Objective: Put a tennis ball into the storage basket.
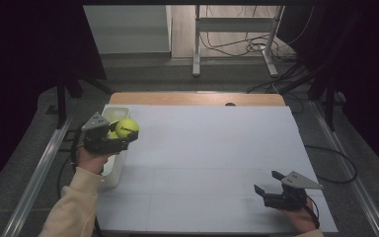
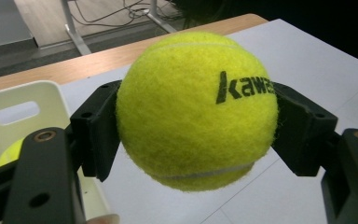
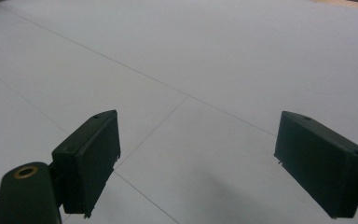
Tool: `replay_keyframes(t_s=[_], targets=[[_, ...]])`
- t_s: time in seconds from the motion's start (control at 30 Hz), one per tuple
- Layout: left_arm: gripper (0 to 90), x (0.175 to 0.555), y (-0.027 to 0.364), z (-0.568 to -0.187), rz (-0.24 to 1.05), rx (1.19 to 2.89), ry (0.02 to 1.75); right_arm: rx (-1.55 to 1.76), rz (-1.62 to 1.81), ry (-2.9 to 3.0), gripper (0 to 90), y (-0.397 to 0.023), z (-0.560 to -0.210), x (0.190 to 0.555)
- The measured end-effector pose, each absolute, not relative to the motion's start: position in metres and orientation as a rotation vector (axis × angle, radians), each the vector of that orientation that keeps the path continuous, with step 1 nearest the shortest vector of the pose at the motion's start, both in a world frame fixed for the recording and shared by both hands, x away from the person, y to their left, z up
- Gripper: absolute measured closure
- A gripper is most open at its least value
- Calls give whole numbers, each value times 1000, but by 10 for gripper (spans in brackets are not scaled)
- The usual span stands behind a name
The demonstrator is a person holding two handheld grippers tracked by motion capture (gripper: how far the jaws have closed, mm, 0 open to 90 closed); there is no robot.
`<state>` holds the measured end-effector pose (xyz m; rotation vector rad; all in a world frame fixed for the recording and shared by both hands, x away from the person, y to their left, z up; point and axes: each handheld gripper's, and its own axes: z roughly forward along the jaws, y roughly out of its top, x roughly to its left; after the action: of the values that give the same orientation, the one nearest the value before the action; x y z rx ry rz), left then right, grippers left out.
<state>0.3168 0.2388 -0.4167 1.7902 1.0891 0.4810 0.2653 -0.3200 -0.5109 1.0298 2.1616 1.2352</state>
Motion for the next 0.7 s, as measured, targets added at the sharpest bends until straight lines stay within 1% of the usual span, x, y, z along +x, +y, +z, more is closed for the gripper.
replay_keyframes(t_s=[0.7], targets=[[259,316,264,-422,512,1760,1166,1031,1233,2161,146,-320,-511,265]])
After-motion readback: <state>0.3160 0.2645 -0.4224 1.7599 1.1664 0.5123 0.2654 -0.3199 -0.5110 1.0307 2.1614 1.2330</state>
